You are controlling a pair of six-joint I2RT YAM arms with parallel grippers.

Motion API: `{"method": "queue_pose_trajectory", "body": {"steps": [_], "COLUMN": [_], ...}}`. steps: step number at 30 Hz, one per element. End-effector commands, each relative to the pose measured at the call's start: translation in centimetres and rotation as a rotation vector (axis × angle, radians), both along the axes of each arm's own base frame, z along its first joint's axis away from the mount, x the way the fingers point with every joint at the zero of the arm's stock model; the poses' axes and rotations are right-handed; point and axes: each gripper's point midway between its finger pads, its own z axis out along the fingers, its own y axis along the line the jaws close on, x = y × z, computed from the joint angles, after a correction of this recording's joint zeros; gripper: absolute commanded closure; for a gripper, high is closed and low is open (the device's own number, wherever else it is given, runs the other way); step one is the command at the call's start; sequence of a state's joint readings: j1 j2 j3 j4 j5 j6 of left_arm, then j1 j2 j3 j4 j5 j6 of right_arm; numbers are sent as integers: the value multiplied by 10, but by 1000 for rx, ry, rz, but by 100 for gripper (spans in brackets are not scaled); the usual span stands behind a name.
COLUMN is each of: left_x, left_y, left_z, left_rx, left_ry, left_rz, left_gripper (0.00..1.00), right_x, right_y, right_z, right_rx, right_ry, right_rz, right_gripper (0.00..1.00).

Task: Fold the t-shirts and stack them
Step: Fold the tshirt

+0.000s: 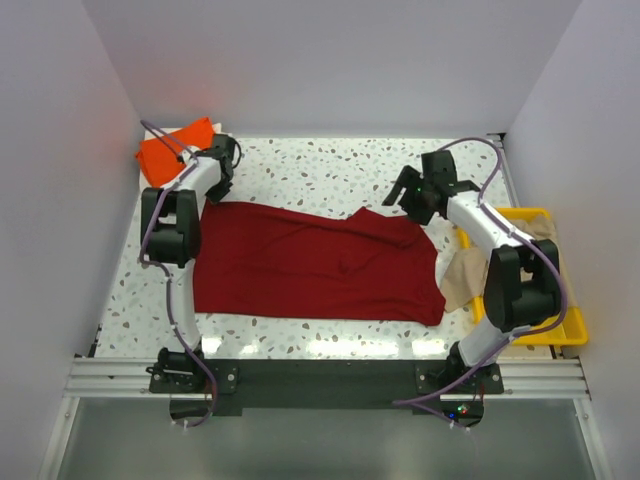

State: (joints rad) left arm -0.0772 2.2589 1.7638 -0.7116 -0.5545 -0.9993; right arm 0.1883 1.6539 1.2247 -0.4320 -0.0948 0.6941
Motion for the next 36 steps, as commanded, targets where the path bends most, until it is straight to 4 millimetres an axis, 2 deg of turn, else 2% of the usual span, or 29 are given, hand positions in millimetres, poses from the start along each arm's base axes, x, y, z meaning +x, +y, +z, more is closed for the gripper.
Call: {"method": "queue_pose_trajectory", "body": {"steps": [1, 4, 6, 8, 10, 13, 20, 25, 31, 36], "left_x": [-1, 1, 1, -1, 1, 2, -2, -1, -1, -1], "left_y": [3, 1, 0, -1, -3, -6, -11, -13, -14, -13], "left_z": [-1, 8, 14, 16, 24, 28, 26, 24, 24, 23], "left_rx": [-9, -25, -39, -46, -58, -71, -95, -108, -115, -119], "left_ry": [5, -27, -50, -56, -83, -94, -100, -103, -108, -108], "left_rz": [-10, -31, -38, -50, -62, -76, -99, -104, -106, -108], "left_gripper": [95, 100, 100, 100, 100, 100, 100, 100, 100, 100], "right_x": [16, 24, 28, 36, 41, 38, 21, 6, 3, 5], "right_y": [-2, -6, -13, -19, -28, -44, -70, -72, -62, -60], "right_z": [8, 4, -11, -15, -30, -46, -43, -54, -66, -66], "right_rx": [-5, -34, -75, -106, -147, -205, -305, -305, -245, -224], "right_ry": [-44, -38, -3, 0, 39, 78, 67, 90, 94, 74], "right_rz": [10, 5, -7, -16, -34, -72, -139, -144, -132, -145], "right_gripper": [25, 25, 25, 27, 30, 34, 35, 35, 36, 44]}}
